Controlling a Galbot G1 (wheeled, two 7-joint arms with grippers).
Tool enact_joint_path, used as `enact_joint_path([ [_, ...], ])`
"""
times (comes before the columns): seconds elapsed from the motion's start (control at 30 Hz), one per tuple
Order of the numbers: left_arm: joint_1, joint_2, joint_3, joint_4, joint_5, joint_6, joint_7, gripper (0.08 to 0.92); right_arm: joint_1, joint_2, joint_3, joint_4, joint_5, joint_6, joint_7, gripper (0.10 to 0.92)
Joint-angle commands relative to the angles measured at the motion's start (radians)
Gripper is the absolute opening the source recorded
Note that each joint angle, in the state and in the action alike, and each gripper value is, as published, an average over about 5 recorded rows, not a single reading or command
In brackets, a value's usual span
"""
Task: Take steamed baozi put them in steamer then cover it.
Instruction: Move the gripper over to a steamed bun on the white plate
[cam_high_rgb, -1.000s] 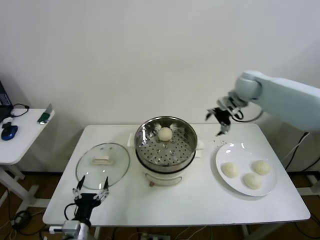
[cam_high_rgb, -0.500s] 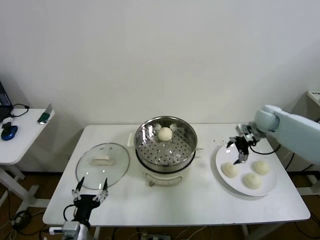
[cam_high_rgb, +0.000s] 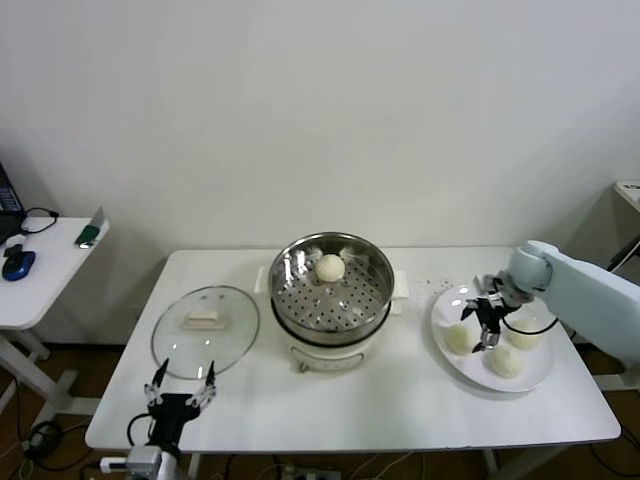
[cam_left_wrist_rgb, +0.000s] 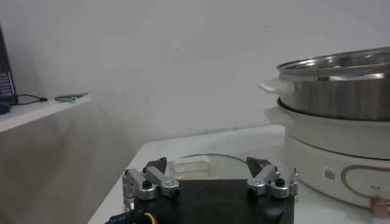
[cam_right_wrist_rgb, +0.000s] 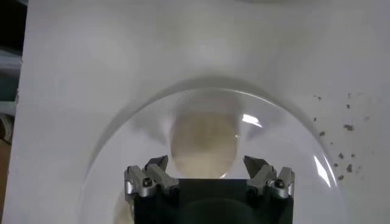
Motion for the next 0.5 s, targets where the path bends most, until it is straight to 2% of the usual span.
enact_joint_path([
  [0.03,0.001,0.000,-0.001,0.002,0.001,-0.001,0.000,0.823,-0.039,0.037,0.026,-0.037,-0.017,-0.001,-0.005,0.822],
  [0.13,0.001,0.001,-0.002,0.002,0.001,-0.001,0.000,0.823,-0.028,0.045,0.014,-0.049,-0.016,0.007,-0.010,0.809],
  [0.3,0.001,0.000,-0.002,0.004,0.001,-0.002,0.000,0.823,-0.015,0.049,0.005,-0.063,-0.017,0.024,-0.014,0.735],
  [0.5,-0.001,-0.003,0.000,0.005,0.002,-0.001,-0.001,0.823,0.005,0.039,-0.003,-0.055,-0.011,0.030,-0.017,0.683],
])
